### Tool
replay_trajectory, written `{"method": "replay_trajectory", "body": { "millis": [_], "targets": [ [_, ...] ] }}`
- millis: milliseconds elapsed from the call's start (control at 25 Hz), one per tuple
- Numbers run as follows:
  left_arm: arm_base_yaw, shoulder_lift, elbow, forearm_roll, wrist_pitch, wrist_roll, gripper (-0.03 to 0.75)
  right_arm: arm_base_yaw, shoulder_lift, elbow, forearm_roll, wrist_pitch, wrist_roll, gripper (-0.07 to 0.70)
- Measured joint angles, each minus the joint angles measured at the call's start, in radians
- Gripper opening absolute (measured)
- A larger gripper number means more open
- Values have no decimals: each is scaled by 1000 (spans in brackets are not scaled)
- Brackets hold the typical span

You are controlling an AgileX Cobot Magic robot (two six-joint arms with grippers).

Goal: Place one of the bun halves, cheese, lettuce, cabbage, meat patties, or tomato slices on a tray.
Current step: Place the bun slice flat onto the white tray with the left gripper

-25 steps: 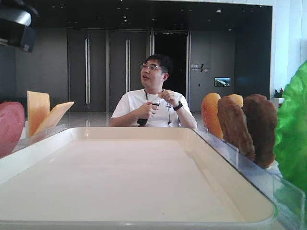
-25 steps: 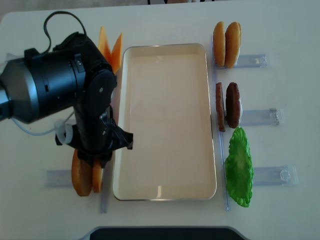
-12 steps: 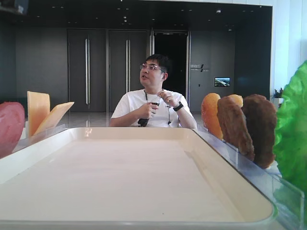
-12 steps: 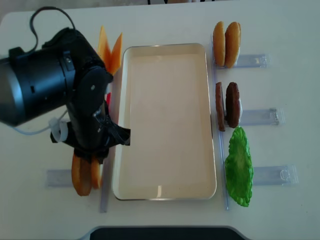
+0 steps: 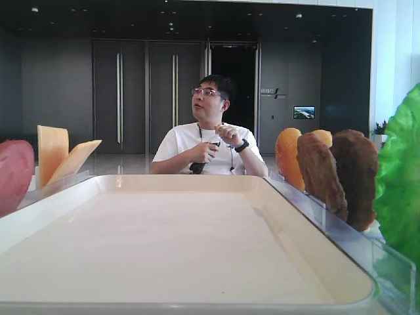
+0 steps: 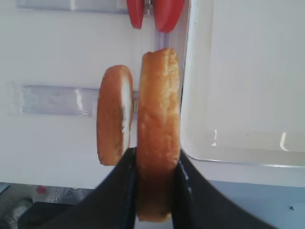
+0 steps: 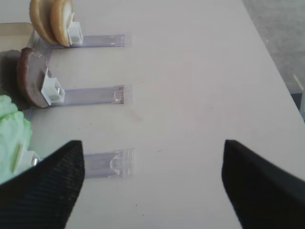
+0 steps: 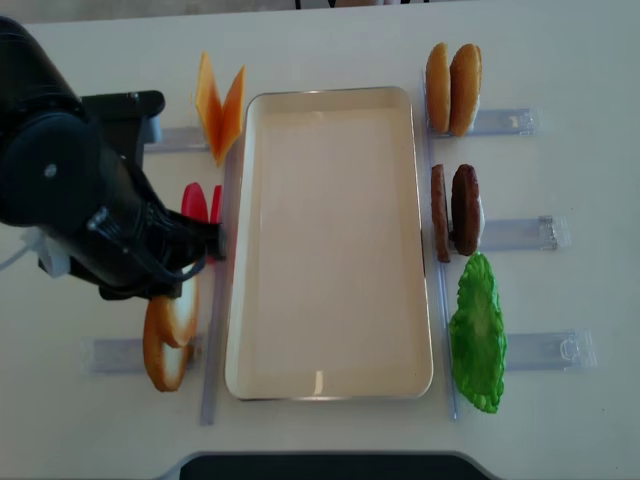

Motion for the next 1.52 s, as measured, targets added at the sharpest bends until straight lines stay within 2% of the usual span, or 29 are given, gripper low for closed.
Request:
{"method": "replay_trajectory", "body": {
  "millis": [280,320,520,720,920,1040,1160,1240,1320,1520],
  "targets": [
    [-1,-44,36,6,2,34,146,0,0,0,0,0,0,589],
    [-1,-46,46,0,-12,51,144,0,0,0,0,0,0,589],
    [60,-46,101,-126,-178,189,144,0,0,0,0,0,0,589],
    [147,-46,178,-406,-372,463,144,0,0,0,0,0,0,589],
    [198,-46,295,-650,-494,713,144,0,0,0,0,0,0,589],
    [256,-46,357,-800,-556,877,144,0,0,0,0,0,0,589],
    [328,-46,404,-1023,-585,1109,144,0,0,0,0,0,0,589],
    [369,-34,426,-1205,-582,1283,144,0,0,0,0,0,0,589],
    [396,5,436,-1350,-559,1452,144,0,0,0,0,0,0,589],
    [406,155,441,-1613,-489,1743,144,0,0,0,0,0,0,589]
  ]
}}
